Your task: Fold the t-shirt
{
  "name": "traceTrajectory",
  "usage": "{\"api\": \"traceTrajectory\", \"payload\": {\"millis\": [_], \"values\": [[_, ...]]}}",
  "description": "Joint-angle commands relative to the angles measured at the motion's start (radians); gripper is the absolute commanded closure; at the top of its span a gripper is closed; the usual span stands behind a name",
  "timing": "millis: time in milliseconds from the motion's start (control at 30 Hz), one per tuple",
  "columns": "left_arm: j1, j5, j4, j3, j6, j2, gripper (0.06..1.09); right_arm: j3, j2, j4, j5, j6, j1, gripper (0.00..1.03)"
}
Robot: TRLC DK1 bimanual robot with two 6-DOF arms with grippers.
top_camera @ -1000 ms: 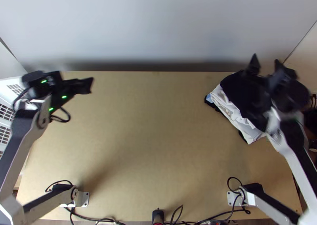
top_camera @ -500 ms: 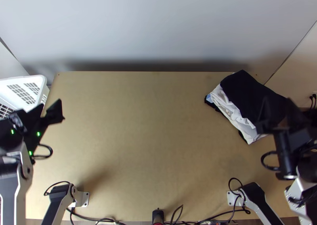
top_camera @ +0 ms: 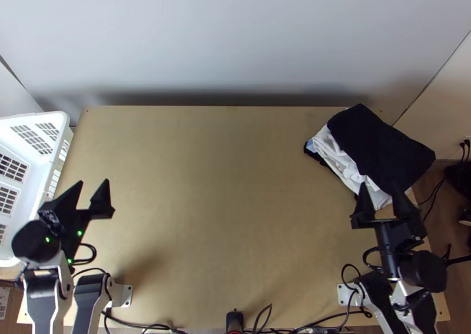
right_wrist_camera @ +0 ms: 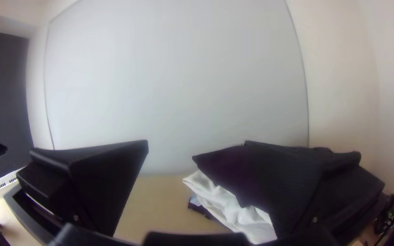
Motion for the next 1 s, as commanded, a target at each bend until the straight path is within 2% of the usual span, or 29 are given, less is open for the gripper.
{"api": "traceTrajectory", "payload": {"millis": [0,67,267,400,600,700,900,967], "values": [[-0.019,-0.005,0.057,-0.155,0.052,-0.210,0.11,-0.143,-0.075,0.023,-0.001,0.014,-0.002,0.05],[-0.018,-0.005,0.070,-0.192,0.053,-0.282,0.11,-0.164,-0.075,0.032,-0.003,0.016,-0.001,0.05],[-0.004,-0.005,0.106,-0.251,0.061,-0.285,0.11,-0.230,-0.072,0.034,-0.004,0.028,0.007,0.05],[-0.005,-0.005,0.106,-0.305,0.066,-0.287,0.11,-0.232,-0.072,-0.023,-0.004,0.082,0.012,0.05],[-0.004,-0.005,0.146,-0.376,0.086,-0.287,0.11,-0.232,-0.074,-0.215,-0.001,0.229,-0.004,0.05],[-0.012,-0.005,0.148,-0.416,0.133,-0.287,0.11,-0.232,-0.074,-0.215,-0.001,0.230,-0.070,0.05],[0.002,-0.006,0.111,-0.423,0.153,-0.288,0.11,-0.232,-0.074,-0.215,-0.001,0.232,-0.070,0.05],[0.005,-0.032,0.108,-0.423,0.158,-0.287,0.11,-0.232,-0.074,-0.215,-0.001,0.232,-0.070,0.05]]}}
